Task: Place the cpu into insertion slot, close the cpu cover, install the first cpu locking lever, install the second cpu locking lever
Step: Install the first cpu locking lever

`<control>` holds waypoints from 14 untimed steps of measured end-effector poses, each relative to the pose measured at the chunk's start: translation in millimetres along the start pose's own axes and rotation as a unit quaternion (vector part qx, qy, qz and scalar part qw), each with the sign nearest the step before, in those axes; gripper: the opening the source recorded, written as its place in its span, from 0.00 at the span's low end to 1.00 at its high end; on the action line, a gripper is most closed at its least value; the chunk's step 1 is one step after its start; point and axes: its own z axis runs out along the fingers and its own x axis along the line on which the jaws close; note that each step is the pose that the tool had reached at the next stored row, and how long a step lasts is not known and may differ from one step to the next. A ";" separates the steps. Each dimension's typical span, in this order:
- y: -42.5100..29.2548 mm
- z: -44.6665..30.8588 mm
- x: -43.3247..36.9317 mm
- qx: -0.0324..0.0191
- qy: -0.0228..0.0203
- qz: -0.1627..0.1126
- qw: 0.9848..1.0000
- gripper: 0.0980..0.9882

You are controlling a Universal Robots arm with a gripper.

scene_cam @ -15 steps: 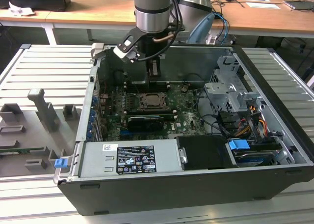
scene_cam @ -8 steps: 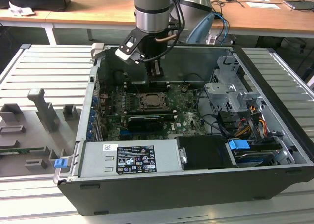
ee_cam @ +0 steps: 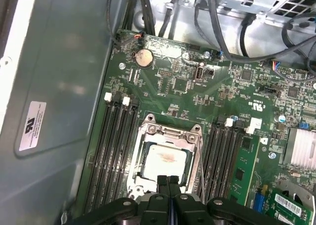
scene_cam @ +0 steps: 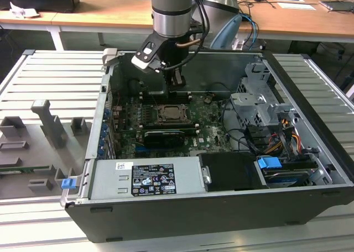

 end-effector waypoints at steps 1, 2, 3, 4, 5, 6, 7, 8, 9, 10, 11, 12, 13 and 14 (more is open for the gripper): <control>0.0 0.0 0.0 0.000 0.001 -0.011 1.000 0.01; 0.0 0.0 0.0 0.000 0.001 -0.022 1.000 0.01; 0.0 0.0 0.0 0.000 0.002 -0.030 1.000 0.01; 0.0 0.0 0.0 0.000 0.002 -0.038 0.999 0.01; 0.0 0.0 0.0 0.000 0.003 -0.049 0.999 0.01; 0.0 0.0 0.0 0.000 0.003 -0.058 0.998 0.01; 0.0 0.0 0.0 0.000 0.004 -0.070 0.998 0.01; 0.0 0.0 0.0 0.000 0.004 -0.079 0.997 0.01; 0.0 0.0 0.0 0.000 0.004 -0.088 0.996 0.01; 0.0 0.0 0.0 0.000 0.005 -0.097 0.995 0.01; 0.0 0.0 0.0 0.000 0.005 -0.112 0.994 0.01; 0.0 0.1 0.0 0.000 0.006 -0.128 0.992 0.01; 0.0 0.1 0.0 0.001 0.006 -0.138 0.990 0.01; 0.0 0.2 0.0 0.001 0.007 -0.146 0.989 0.01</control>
